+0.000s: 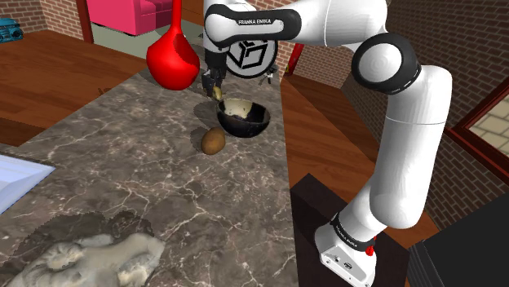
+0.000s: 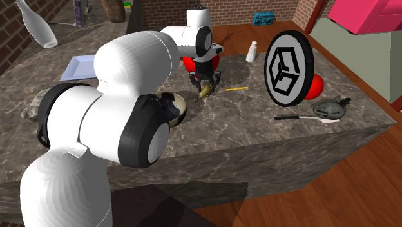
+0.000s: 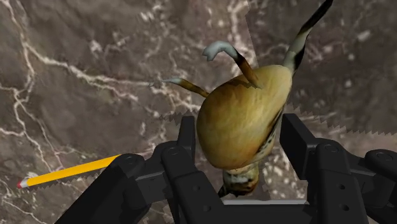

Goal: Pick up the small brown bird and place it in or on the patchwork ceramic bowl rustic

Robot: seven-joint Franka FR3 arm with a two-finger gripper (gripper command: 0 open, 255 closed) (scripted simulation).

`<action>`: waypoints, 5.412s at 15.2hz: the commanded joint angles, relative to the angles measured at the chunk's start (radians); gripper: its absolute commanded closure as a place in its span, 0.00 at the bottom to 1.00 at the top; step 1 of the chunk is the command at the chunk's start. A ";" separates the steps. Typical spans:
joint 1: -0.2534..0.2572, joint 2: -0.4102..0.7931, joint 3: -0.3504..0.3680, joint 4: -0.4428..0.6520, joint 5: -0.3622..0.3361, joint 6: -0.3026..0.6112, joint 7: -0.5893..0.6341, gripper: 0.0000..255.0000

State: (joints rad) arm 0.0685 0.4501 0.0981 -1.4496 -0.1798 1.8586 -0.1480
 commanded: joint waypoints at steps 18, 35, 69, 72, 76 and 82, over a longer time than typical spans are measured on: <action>0.010 0.001 0.002 0.243 0.007 -0.240 -0.031 1.00; 0.031 -0.028 0.008 0.405 0.007 -0.432 -0.037 1.00; 0.080 -0.618 0.070 -0.545 0.083 -0.086 0.123 1.00; 0.080 -0.618 0.070 -0.545 0.083 -0.086 0.123 1.00; 0.080 -0.618 0.070 -0.545 0.083 -0.086 0.123 0.00; 0.084 -0.611 0.075 -0.437 0.085 -0.187 0.123 0.00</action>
State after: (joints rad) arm 0.1531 -0.1662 0.1739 -1.9254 -0.0941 1.7058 -0.0212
